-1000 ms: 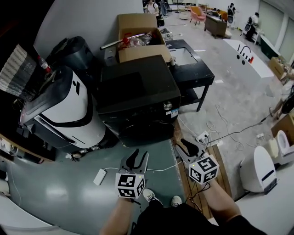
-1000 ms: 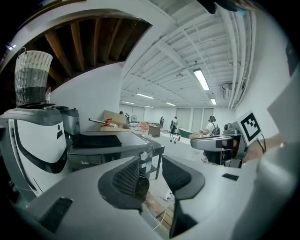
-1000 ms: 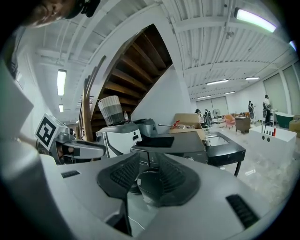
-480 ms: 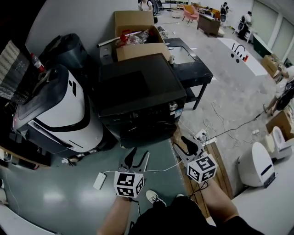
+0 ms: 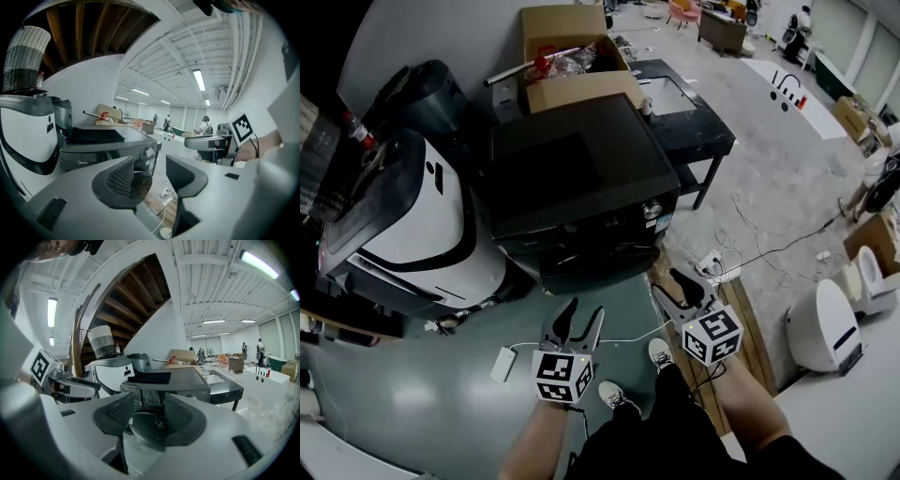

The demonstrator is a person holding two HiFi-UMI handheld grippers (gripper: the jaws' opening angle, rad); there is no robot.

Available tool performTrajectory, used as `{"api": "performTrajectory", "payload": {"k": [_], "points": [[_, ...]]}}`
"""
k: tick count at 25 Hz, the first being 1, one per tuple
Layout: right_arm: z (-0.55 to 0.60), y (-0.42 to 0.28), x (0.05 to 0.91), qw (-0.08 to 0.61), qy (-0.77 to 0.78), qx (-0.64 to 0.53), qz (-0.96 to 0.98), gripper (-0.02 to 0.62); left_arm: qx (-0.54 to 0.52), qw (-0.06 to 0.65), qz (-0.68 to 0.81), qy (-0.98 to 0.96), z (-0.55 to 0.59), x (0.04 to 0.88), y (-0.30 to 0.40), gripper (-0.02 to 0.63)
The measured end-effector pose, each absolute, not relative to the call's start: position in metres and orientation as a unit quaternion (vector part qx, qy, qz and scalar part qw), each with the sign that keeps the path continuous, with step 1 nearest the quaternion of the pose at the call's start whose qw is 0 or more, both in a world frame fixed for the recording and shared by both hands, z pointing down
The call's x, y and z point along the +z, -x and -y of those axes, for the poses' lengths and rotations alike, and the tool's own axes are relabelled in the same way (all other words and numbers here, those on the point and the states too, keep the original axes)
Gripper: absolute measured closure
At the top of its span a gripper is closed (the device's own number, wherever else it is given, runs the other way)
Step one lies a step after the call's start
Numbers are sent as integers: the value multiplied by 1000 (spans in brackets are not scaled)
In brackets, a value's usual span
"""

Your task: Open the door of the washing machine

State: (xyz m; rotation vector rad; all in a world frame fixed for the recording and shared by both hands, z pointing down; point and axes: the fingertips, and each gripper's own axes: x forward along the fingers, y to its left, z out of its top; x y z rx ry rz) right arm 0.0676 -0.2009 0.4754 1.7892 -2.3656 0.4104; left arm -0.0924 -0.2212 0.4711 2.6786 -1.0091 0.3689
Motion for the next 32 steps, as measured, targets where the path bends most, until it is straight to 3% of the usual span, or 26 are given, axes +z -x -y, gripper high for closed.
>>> {"api": "performTrajectory", "payload": {"k": [20, 32], "points": [[311, -149, 603, 135, -495, 186, 838, 391, 138, 167, 439, -872, 299, 554, 12, 385], [369, -158, 711, 202, -426, 218, 854, 391, 160, 208, 467, -844, 326, 626, -14, 383]]}}
